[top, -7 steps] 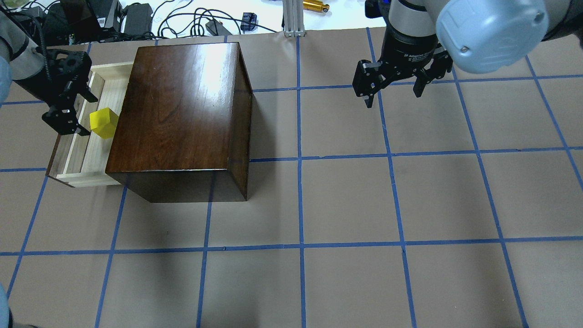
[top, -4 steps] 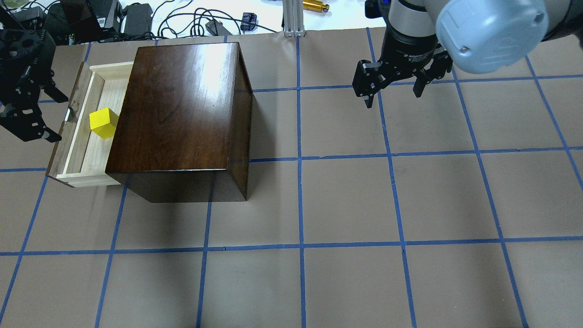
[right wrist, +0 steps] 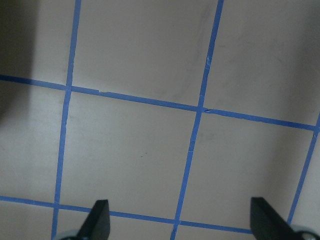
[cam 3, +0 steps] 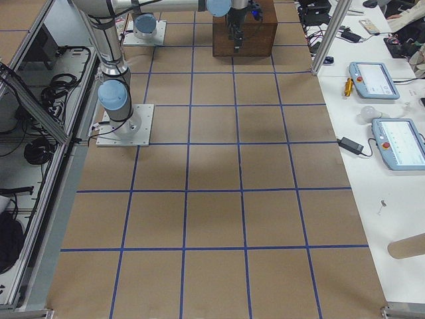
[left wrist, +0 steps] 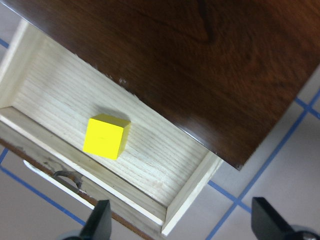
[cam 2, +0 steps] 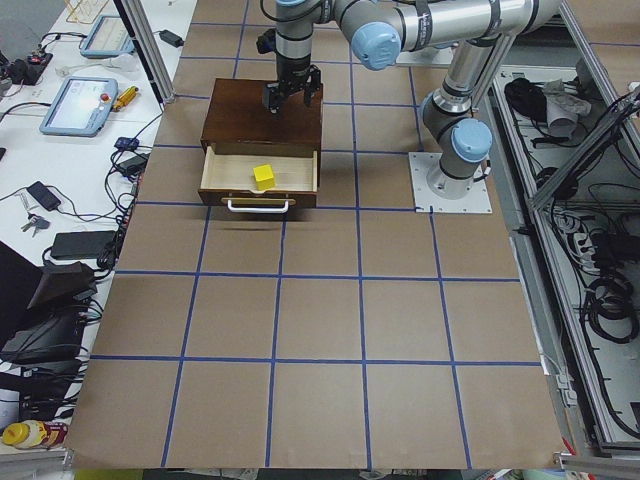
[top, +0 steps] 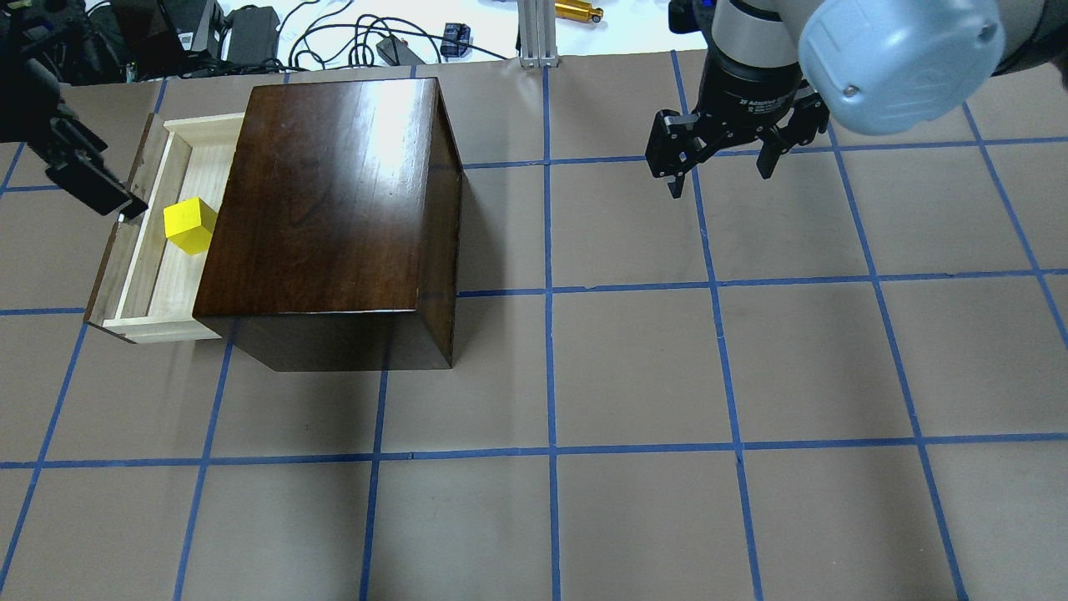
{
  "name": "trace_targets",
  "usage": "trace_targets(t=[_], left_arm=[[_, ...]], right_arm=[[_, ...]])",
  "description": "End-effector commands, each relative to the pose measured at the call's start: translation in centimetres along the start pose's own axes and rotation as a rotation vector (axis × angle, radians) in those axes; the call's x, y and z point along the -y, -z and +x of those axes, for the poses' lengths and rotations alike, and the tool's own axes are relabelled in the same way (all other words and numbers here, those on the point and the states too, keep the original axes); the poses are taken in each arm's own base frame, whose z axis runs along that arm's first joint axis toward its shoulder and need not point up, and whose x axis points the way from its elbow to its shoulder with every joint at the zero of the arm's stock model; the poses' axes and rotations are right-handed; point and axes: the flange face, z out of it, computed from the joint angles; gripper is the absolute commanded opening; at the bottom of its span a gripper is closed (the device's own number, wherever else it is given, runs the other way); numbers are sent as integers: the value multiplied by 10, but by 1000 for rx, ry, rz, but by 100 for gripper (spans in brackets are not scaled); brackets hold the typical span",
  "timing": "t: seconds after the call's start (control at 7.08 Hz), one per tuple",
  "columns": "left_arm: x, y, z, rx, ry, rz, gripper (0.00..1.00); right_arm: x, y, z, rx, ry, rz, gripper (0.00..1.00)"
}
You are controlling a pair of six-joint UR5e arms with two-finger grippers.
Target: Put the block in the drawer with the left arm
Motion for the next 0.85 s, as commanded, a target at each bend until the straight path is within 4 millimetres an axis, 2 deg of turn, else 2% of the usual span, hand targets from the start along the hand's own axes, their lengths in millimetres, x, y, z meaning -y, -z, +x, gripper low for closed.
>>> trace_targets(t=[0.0, 0.14, 0.42, 0.71], left_arm=[[47, -4, 34, 19, 375, 36, 100], [59, -7, 51, 6, 557, 36, 100], [66, 1, 64, -1, 894, 53, 100], [78, 1, 87, -4, 897, 28, 100]], right_arm=[[0, 0, 0, 2, -1, 0, 100], [0, 0, 0, 0, -1, 0, 100], [0, 0, 0, 0, -1, 0, 100], [0, 0, 0, 0, 1, 0, 100]])
